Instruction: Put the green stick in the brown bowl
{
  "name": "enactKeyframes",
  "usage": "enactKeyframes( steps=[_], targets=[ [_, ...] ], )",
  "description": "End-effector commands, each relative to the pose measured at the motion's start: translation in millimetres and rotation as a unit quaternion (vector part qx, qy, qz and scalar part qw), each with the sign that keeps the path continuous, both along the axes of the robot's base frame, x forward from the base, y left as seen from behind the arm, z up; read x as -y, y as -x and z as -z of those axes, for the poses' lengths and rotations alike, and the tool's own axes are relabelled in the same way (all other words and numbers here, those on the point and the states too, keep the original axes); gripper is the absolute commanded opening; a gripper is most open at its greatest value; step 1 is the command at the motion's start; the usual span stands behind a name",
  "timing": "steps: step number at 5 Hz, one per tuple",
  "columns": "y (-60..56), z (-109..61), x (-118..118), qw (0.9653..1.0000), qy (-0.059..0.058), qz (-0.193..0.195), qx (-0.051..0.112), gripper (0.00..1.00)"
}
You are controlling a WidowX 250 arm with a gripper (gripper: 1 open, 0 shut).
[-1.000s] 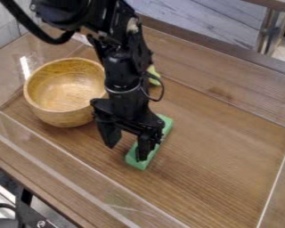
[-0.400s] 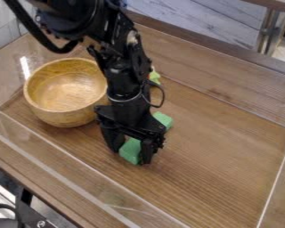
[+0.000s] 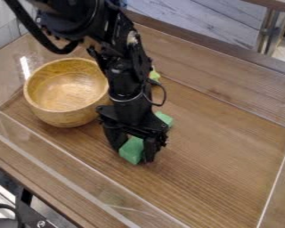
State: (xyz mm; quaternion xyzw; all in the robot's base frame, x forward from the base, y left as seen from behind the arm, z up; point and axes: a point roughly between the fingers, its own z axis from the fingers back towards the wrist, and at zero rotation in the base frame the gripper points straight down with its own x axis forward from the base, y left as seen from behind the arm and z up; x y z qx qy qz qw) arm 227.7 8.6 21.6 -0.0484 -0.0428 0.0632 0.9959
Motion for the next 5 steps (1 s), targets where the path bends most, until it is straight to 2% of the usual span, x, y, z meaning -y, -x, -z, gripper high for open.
enactKeyframes(
  steps=[1, 5],
  targets=[
    [-5.5, -3.8, 1.3, 0.9999, 0.003, -0.001, 0.012, 1.00],
    [-9.0, -3.4, 4.6, 0.9998, 0.008, -0.007, 0.015, 1.00]
  ],
)
